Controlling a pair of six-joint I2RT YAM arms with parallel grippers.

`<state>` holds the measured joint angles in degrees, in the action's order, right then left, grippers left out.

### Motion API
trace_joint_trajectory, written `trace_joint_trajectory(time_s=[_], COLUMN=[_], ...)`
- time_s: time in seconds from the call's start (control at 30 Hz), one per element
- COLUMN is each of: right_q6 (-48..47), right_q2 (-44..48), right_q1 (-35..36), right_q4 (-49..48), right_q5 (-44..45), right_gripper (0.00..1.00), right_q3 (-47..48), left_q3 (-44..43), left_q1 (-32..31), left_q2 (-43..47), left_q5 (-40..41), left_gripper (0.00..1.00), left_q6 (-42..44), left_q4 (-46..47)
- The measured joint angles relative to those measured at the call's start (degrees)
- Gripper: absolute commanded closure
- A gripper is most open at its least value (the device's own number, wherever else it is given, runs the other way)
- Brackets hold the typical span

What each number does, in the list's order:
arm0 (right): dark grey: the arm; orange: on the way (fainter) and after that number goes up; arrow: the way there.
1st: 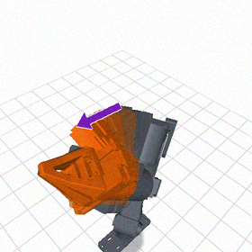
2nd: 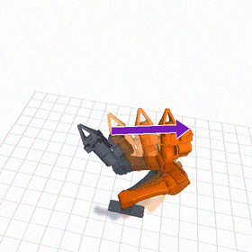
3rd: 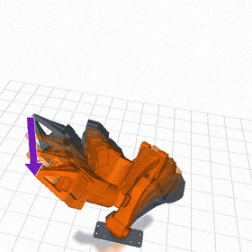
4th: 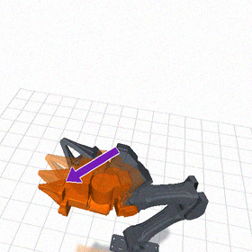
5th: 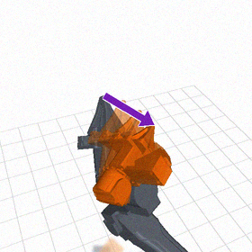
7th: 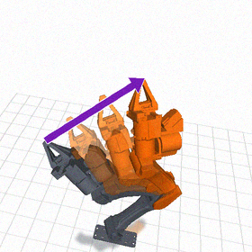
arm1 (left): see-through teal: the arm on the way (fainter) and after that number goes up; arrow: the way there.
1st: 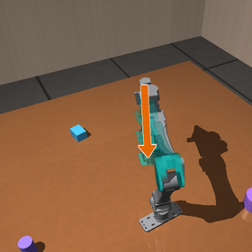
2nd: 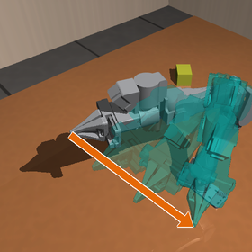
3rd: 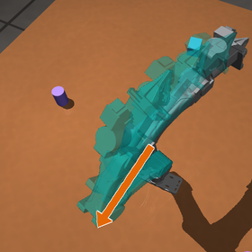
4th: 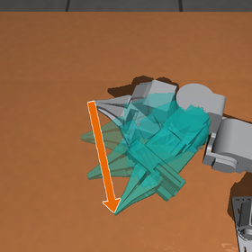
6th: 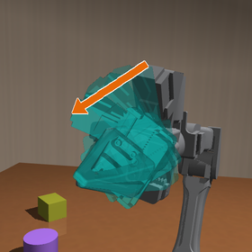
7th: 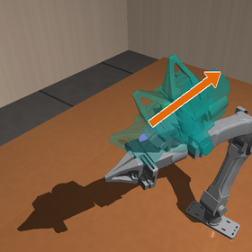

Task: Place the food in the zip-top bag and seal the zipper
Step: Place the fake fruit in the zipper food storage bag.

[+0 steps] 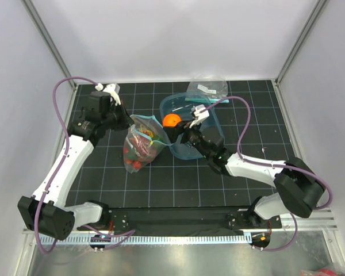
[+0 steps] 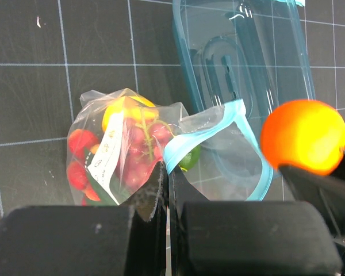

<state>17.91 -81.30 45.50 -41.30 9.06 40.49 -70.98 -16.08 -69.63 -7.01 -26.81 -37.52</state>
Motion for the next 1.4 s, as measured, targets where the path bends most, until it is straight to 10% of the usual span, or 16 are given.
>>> trace_joint_trajectory(time_s=[0.53, 0.67, 0.87, 1.1, 1.4], right_q6=[-5.4, -5.7, -6.9, -7.3, -3.8], right_q2=[-4.6, -7.4, -7.9, -7.4, -4.4], right_q1=[5.8, 6.8, 9.1, 9.2, 9.0], right_q4=[-1.8, 0.4, 2.4, 3.6, 16.7], right_q5=[-3.3, -3.7, -2.9, -0.2, 15.5], right_gripper=[0.56, 0.17, 0.01, 0.02, 0.35], right_q3=[7.2, 11.1, 11.6, 11.6, 14.2], left_q3=[0.0, 0.0, 0.0, 0.0, 0.0], left_q1=[0.0, 0.0, 0.0, 0.0, 0.0], left_q2=[-0.3, -0.3, -0.3, -0.3, -0.3], left_q5=[-0.2, -0.3, -0.3, -0.3, -0.3], left_gripper=[1.0, 1.0, 1.0, 1.0, 1.0], left_q6=[0.0, 0.0, 0.0, 0.0, 0.0], left_q4=[0.0, 0.0, 0.0, 0.0, 0.0])
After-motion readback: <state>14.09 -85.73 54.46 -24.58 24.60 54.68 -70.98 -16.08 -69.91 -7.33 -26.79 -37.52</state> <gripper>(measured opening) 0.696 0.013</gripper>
